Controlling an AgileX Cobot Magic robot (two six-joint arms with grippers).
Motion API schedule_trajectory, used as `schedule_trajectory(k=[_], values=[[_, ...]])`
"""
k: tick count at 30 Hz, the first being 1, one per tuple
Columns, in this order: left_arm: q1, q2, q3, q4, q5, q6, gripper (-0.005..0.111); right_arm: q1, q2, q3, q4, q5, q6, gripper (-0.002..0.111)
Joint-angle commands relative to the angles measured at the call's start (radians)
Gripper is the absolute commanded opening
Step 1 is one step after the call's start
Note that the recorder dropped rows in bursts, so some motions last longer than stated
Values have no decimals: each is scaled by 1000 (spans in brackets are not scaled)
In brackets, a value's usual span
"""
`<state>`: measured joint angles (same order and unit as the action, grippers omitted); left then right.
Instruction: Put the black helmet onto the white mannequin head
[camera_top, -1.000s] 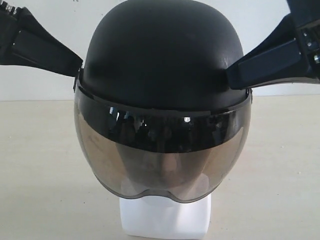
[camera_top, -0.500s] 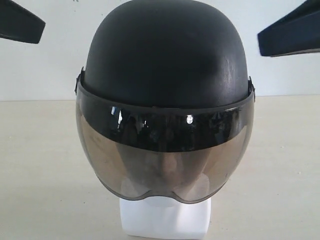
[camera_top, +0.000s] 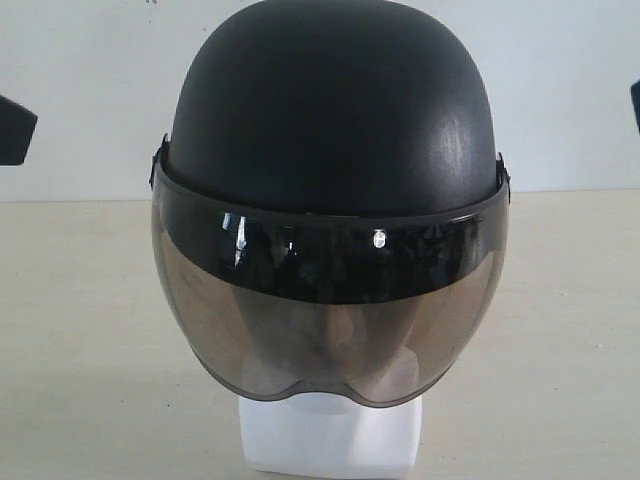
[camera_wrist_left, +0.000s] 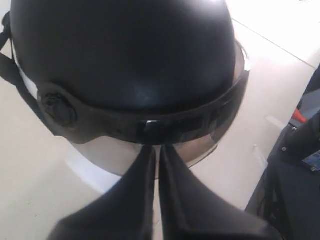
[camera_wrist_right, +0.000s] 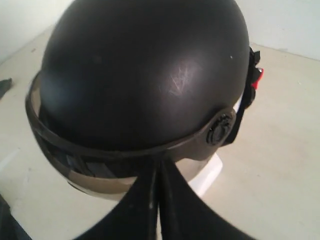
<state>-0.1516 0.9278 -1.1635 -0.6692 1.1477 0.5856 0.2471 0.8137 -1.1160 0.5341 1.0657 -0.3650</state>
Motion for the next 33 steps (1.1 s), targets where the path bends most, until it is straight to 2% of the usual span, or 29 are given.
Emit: schedule_trajectory(k=[1,11,25,28,33], values=[[-9,-71,14,-48,-27,-11,4,-6,-3,-2,-54,73,-2,0],[-9,-165,14,-52,-20,-11,4,-6,-3,-2,-47,89,1,0],[-9,-169,14,-41,-27,-7,4,-6,-3,-2,-47,89,0,0],[-9,-170,12,55,-8,30,4,-6,-3,-2,-47,89,-2,0],[-9,-242,10,363,35,6,4,-6,-3,-2,-47,89,1,0]])
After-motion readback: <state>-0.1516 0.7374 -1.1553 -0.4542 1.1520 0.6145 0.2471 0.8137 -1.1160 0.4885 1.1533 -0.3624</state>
